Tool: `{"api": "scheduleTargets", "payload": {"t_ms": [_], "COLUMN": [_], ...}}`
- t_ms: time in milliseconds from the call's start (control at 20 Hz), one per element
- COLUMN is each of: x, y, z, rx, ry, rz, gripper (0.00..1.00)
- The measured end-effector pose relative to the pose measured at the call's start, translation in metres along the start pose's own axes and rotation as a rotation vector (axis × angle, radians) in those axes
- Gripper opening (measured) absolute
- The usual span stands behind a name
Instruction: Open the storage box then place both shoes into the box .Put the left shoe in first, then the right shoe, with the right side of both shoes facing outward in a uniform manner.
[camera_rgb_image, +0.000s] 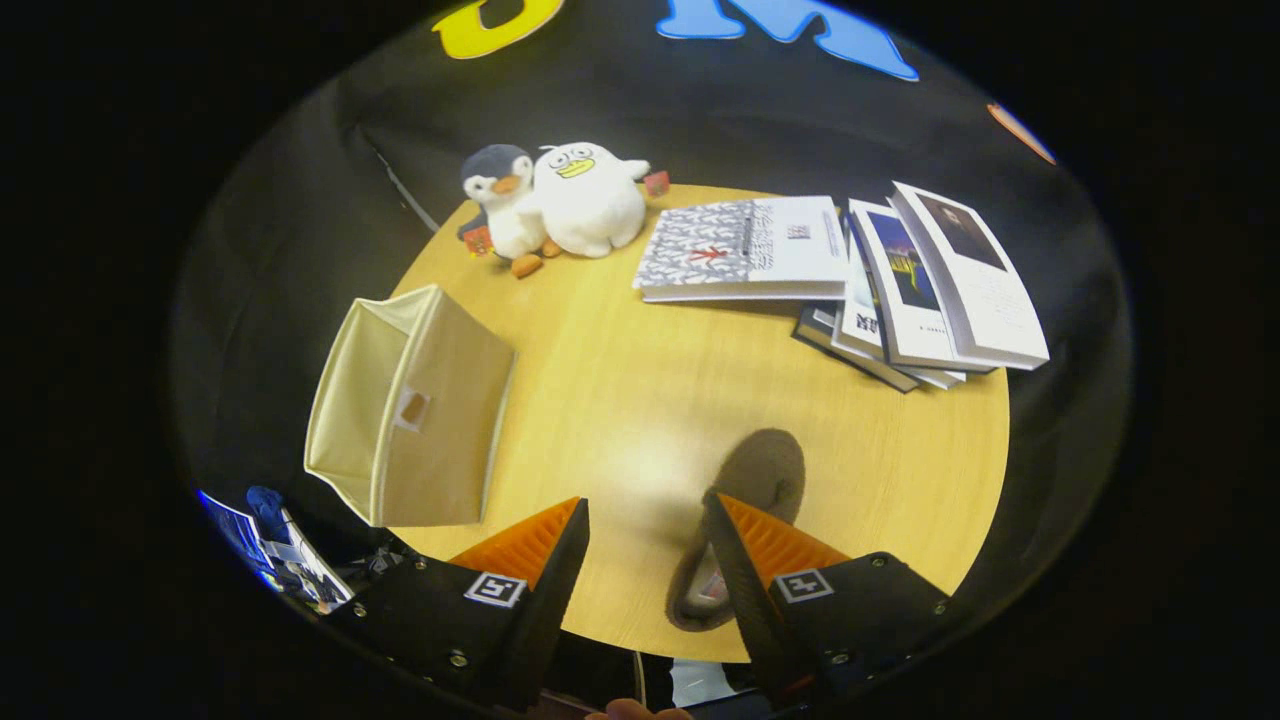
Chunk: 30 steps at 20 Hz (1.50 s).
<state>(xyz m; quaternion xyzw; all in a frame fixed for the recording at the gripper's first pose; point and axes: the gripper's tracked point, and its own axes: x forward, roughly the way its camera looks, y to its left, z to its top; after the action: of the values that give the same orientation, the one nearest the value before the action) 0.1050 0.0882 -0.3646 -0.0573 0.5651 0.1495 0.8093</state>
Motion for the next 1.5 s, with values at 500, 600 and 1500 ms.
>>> {"api": "scheduleTargets", "payload": {"t_ms": [500,600,1500], "x": [0.056,0.068,0.048], "y": [-0.081,-0.081,-0.047], "z": [-0.079,-0.086,-0.072], "rx": [0.094,0.137,0.174], "ry": [0.178,0.202,0.176], "rz": [-0.085,-0.058,0.046], "gripper": [0.75,0.75,0.06]}}
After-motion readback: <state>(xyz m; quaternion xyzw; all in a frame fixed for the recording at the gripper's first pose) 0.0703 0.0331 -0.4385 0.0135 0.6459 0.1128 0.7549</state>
